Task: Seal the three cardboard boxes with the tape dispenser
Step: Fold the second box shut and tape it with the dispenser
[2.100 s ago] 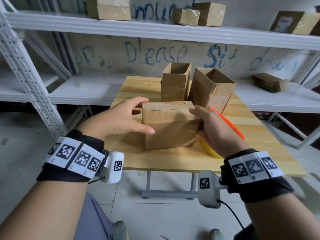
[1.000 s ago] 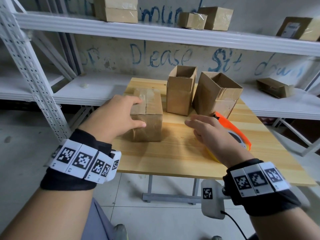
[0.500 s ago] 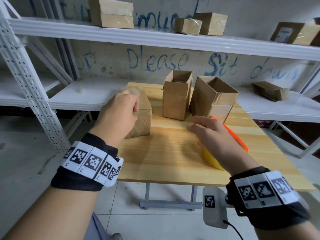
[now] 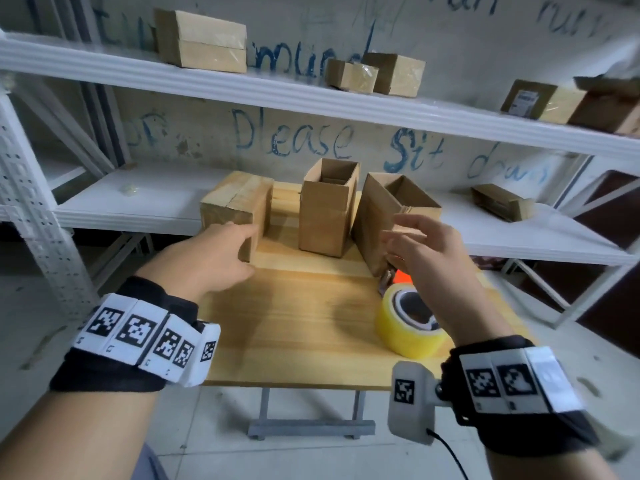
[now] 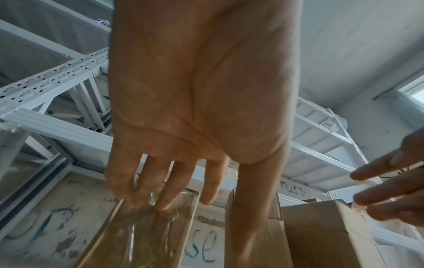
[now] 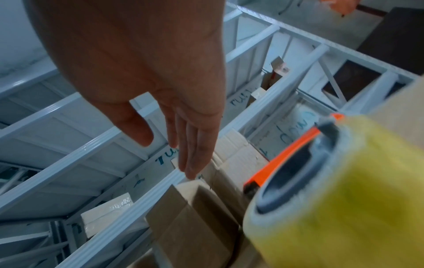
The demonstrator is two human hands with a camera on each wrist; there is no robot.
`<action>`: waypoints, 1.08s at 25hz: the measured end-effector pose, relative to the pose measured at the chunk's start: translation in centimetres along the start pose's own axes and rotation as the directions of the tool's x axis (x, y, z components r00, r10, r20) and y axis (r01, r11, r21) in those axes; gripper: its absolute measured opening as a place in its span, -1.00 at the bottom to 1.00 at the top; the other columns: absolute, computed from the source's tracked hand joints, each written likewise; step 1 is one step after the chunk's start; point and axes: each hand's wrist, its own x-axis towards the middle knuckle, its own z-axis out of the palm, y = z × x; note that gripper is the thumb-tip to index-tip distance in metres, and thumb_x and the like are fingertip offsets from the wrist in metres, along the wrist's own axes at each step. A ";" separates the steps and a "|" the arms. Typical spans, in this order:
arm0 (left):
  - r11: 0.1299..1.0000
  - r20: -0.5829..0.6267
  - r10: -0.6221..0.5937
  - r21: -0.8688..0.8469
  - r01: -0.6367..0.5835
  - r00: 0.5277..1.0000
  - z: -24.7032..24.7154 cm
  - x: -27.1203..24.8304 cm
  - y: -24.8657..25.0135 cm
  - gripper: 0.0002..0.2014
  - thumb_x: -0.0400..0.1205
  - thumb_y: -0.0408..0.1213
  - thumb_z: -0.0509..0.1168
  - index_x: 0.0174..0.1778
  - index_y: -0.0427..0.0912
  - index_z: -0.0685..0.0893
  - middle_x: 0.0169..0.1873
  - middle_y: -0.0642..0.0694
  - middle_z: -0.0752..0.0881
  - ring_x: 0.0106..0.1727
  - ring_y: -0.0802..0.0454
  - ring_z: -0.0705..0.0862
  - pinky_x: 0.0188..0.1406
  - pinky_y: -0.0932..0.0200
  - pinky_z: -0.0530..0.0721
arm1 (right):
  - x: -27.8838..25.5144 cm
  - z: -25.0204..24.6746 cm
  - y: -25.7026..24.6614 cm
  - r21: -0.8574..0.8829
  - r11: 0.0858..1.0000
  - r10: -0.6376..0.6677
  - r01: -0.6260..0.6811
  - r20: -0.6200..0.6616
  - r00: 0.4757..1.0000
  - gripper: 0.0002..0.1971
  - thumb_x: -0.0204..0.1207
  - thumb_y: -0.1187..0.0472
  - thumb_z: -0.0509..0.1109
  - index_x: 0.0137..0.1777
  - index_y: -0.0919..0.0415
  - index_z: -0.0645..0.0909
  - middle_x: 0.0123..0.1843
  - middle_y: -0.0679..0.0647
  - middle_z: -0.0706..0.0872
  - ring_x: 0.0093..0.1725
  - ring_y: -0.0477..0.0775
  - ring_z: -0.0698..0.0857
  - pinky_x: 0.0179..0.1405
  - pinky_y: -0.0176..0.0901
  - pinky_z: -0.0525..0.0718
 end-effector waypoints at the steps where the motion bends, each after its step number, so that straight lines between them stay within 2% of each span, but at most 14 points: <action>1: 1.000 0.006 0.015 -0.021 -0.015 1.000 -0.1 0.4 0.2 -0.16 0.68 -0.08 0.39 0.78 0.21 0.02 0.78 -0.09 0.12 0.72 -0.15 0.29 0.59 -0.09 0.41 | 0.5 -0.4 -0.5 0.012 0.999 -0.032 0.033 -0.064 0.997 -0.70 0.52 0.22 0.38 0.25 0.13 0.67 0.02 0.06 0.83 0.03 0.10 0.81 0.08 0.09 0.79; 4: 0.993 0.044 0.034 -0.111 -0.029 0.998 0.0 1.3 0.2 -0.11 0.67 -0.08 0.41 0.77 0.29 -0.04 0.79 -0.02 0.06 0.76 -0.11 0.21 0.66 -0.19 0.34 | 1.5 -0.6 -1.6 -0.037 0.997 -0.068 0.064 -0.098 0.993 -0.77 0.52 0.26 0.35 0.14 0.15 0.71 -0.05 0.15 0.82 -0.01 0.21 0.80 0.04 0.23 0.76; 7: 0.995 0.056 0.047 -0.094 -0.042 0.997 0.2 1.9 0.6 -0.20 0.69 -0.09 0.39 0.78 0.21 0.09 0.79 -0.02 0.09 0.74 -0.14 0.26 0.64 -0.17 0.37 | 2.4 0.5 -2.6 -0.145 0.989 -0.009 0.007 -0.011 1.000 -0.72 0.56 0.33 0.32 0.23 0.14 0.67 -0.05 0.12 0.79 -0.03 0.21 0.80 0.03 0.26 0.79; 9: 0.994 0.046 0.056 -0.094 -0.051 0.997 0.3 2.0 0.8 -0.26 0.70 -0.08 0.38 0.76 0.15 0.18 0.77 -0.04 0.19 0.69 -0.15 0.36 0.57 -0.13 0.45 | 3.3 2.0 -3.5 -0.291 0.957 0.013 0.011 0.077 0.997 -0.66 0.59 0.29 0.29 0.33 0.08 0.62 -0.03 0.04 0.75 -0.07 0.08 0.79 -0.04 0.10 0.82; 11: 0.993 0.037 0.045 -0.115 -0.040 0.998 0.3 2.0 0.4 -0.32 0.69 -0.05 0.38 0.73 0.13 0.26 0.71 -0.08 0.33 0.62 -0.16 0.45 0.51 -0.12 0.51 | 4.7 3.7 -4.1 -0.477 0.875 -0.011 0.081 0.148 0.989 -0.61 0.61 0.23 0.25 0.43 0.05 0.55 0.04 0.03 0.73 -0.11 -0.01 0.76 -0.21 -0.14 0.76; 14: 0.988 0.047 0.008 -0.153 0.000 0.999 0.1 2.1 -0.7 -0.41 0.66 0.02 0.40 0.62 0.15 0.42 0.61 -0.05 0.47 0.52 -0.14 0.55 0.44 -0.16 0.56 | 7.0 6.1 -4.4 -0.666 0.718 -0.044 0.201 0.245 0.968 -0.56 0.64 0.21 0.16 0.52 0.08 0.44 0.17 0.10 0.70 0.00 0.09 0.75 -0.10 -0.11 0.72; 16: 0.984 0.037 -0.001 -0.180 0.007 0.999 -0.2 2.0 -1.1 -0.46 0.66 0.01 0.41 0.56 0.13 0.47 0.57 -0.03 0.51 0.50 -0.11 0.56 0.44 -0.15 0.56 | 8.5 7.2 -3.9 -0.713 0.673 -0.004 0.197 0.263 0.965 -0.48 0.65 0.20 0.13 0.62 0.04 0.28 0.23 0.17 0.69 -0.07 0.09 0.78 -0.28 -0.20 0.67; 17: 0.982 0.028 0.007 -0.187 -0.002 1.000 -0.3 2.0 -1.1 -0.48 0.66 0.00 0.41 0.55 0.12 0.49 0.56 -0.02 0.52 0.49 -0.09 0.56 0.43 -0.15 0.57 | 9.1 7.6 -3.7 -0.728 0.662 0.026 0.179 0.261 0.965 -0.48 0.65 0.21 0.11 0.63 0.02 0.26 0.17 0.18 0.71 -0.16 0.07 0.81 -0.42 -0.23 0.65; 18: 0.982 0.024 0.018 -0.188 -0.013 1.000 -0.3 2.1 -1.2 -0.48 0.66 0.00 0.41 0.55 0.12 0.50 0.56 -0.02 0.53 0.49 -0.09 0.57 0.42 -0.15 0.57 | 9.6 8.1 -3.4 -0.737 0.657 0.057 0.158 0.258 0.965 -0.51 0.65 0.24 0.08 0.59 0.03 0.28 0.08 0.17 0.72 -0.25 0.07 0.82 -0.52 -0.23 0.66; 19: 0.983 0.027 0.025 -0.185 -0.020 0.999 -0.3 2.0 -1.2 -0.49 0.66 0.00 0.41 0.55 0.12 0.51 0.57 -0.03 0.52 0.49 -0.09 0.57 0.42 -0.14 0.58 | 9.9 8.4 -3.1 -0.741 0.654 0.065 0.151 0.253 0.965 -0.56 0.65 0.26 0.07 0.53 0.07 0.32 0.00 0.16 0.72 -0.28 0.09 0.82 -0.52 -0.19 0.70; 21: 0.985 0.040 0.025 -0.173 -0.018 0.999 -0.2 2.1 -1.3 -0.51 0.66 0.00 0.40 0.53 0.13 0.53 0.58 -0.04 0.50 0.50 -0.10 0.56 0.41 -0.14 0.58 | 10.5 8.7 -2.2 -0.735 0.664 0.035 0.134 0.210 0.977 -0.67 0.65 0.30 0.09 0.40 0.15 0.37 -0.05 0.16 0.71 -0.15 0.17 0.80 -0.27 -0.02 0.80; 23: 0.986 0.039 0.019 -0.164 -0.013 0.999 -0.1 2.2 -1.4 -0.56 0.66 0.00 0.39 0.48 0.14 0.56 0.55 -0.04 0.52 0.48 -0.11 0.57 0.40 -0.15 0.58 | 10.7 8.6 -1.5 -0.705 0.702 -0.005 0.098 0.132 0.991 -0.74 0.64 0.29 0.11 0.30 0.17 0.44 0.03 0.18 0.70 -0.04 0.23 0.76 -0.03 0.12 0.79; 25: 0.985 -0.005 0.041 -0.167 -0.042 0.999 -0.3 2.1 -1.4 -0.65 0.65 -0.01 0.38 0.37 0.17 0.63 0.45 0.00 0.60 0.42 -0.10 0.60 0.43 -0.21 0.56 | 10.5 8.1 -1.1 -0.654 0.752 -0.049 0.082 0.068 0.996 -0.76 0.60 0.30 0.17 0.22 0.17 0.53 0.04 0.20 0.73 -0.05 0.21 0.76 -0.03 0.07 0.79; 27: 0.975 -0.067 0.071 -0.204 -0.084 0.995 -0.4 2.0 -1.5 -0.80 0.64 -0.06 0.36 0.17 0.23 0.69 0.26 0.09 0.70 0.32 -0.05 0.65 0.45 -0.28 0.54 | 9.6 7.5 -1.5 -0.583 0.807 -0.104 0.097 0.021 0.994 -0.79 0.51 0.32 0.25 0.10 0.18 0.60 -0.05 0.16 0.75 -0.09 0.14 0.76 -0.19 -0.11 0.75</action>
